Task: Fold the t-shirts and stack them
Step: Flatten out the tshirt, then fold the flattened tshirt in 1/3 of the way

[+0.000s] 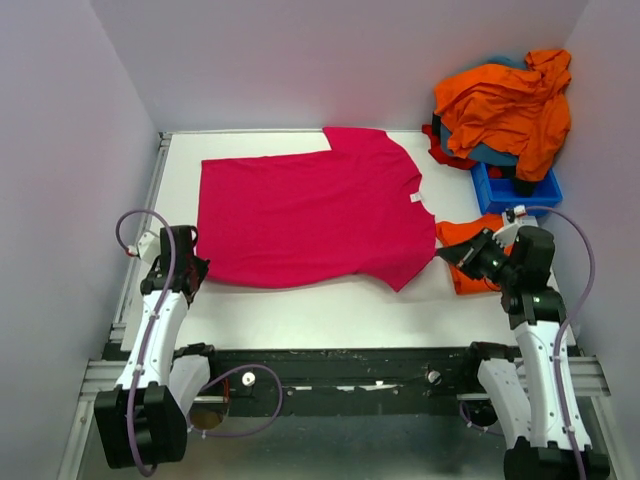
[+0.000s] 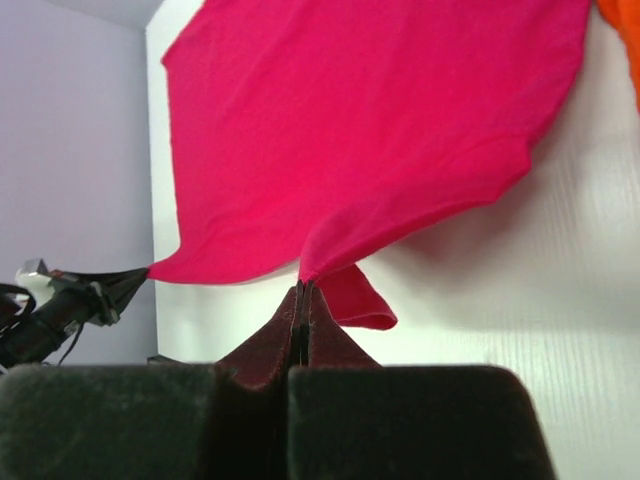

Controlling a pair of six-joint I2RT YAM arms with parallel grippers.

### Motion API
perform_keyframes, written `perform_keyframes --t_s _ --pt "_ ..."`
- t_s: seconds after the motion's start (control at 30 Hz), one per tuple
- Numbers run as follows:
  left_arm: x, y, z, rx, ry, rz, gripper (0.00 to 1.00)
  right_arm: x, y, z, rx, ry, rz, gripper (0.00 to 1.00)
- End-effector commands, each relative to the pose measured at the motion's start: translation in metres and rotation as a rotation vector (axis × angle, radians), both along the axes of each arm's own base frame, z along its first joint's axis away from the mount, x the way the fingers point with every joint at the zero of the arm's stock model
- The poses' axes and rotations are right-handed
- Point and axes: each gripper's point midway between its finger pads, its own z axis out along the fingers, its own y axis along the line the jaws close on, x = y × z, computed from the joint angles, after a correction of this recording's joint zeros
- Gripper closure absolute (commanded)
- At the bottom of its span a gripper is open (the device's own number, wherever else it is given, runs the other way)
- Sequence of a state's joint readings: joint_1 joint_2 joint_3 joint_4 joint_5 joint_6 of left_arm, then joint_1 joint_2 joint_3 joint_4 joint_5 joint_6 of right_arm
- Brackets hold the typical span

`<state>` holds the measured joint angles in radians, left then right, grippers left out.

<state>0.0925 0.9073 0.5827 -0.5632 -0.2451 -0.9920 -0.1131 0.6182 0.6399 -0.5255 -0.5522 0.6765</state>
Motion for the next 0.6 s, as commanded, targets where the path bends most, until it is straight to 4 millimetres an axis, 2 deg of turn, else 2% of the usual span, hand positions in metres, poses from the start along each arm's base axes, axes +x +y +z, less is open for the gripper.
perform_keyframes --t_s 0.0,0.13,0.33,0.47,0.57 --pt "0.014 0.008 0.018 0.027 -0.033 0.02 1.0 0.023 -0.014 0.003 -0.076 0.022 -0.027 0.99" --pt "0.03 0.01 0.018 0.018 -0.01 0.035 1.0 0.061 -0.019 0.014 -0.065 0.034 -0.043 0.99" --pt "0.056 0.011 0.024 -0.024 -0.06 0.088 1.0 0.117 -0.026 0.02 -0.037 0.072 -0.075 0.99" --pt "0.073 0.016 0.026 -0.02 -0.054 0.116 1.0 0.146 -0.022 0.021 -0.029 0.089 -0.048 0.99" --pt "0.084 0.019 0.026 -0.022 -0.047 0.124 1.0 0.169 -0.01 0.021 -0.028 0.11 0.003 0.99"
